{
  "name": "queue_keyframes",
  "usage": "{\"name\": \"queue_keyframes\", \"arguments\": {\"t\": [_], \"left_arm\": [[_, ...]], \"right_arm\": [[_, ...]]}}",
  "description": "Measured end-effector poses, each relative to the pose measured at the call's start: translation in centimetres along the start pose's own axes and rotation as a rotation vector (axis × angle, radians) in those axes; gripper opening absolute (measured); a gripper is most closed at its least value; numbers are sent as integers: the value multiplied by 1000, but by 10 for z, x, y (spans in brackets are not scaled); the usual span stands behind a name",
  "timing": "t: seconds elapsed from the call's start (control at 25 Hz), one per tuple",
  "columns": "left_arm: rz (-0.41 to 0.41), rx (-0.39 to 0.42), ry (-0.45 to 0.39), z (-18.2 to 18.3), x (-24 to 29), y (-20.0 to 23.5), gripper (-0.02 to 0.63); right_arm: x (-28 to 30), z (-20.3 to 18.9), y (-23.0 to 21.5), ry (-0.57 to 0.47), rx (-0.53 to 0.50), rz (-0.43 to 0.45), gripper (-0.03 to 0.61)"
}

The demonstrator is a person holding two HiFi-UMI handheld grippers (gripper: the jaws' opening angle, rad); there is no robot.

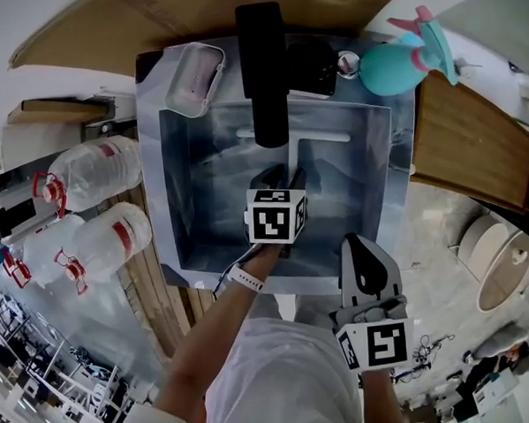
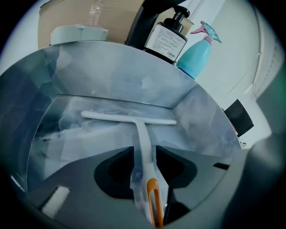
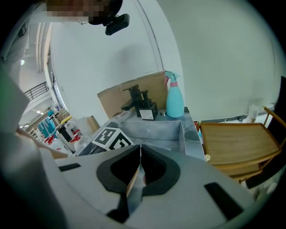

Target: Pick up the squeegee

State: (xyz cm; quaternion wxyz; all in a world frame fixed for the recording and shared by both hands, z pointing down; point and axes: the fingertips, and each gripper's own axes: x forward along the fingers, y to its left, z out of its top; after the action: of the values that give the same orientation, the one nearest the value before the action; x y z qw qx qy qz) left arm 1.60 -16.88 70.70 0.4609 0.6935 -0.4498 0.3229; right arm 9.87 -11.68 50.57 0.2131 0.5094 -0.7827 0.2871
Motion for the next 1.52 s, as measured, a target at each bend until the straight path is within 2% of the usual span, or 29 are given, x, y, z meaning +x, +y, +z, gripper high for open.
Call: {"name": "queue_keyframes", "arguments": {"t": [0.2, 0.48, 0.72, 0.92, 1.2, 1.52], "left_arm": [[6, -4, 7, -4, 6, -3, 77], [22, -20, 8, -4, 6, -2, 72], [32, 28, -7, -3, -6, -3, 67], [8, 51, -42, -1, -35, -7, 66], [-39, 26, -124, 9, -92, -11, 63], [-53, 39, -253, 29, -173, -22, 60]], "right_arm": [[0, 5, -4, -13, 3, -9, 7], [-5, 6, -10, -23, 4, -19, 7], [-10, 7, -9, -35, 5, -18, 6], [-19, 14, -5, -63, -7, -16, 6], [-37, 31, 8, -108, -38, -11, 6], [-65, 48, 25, -164, -76, -9, 6]]}}
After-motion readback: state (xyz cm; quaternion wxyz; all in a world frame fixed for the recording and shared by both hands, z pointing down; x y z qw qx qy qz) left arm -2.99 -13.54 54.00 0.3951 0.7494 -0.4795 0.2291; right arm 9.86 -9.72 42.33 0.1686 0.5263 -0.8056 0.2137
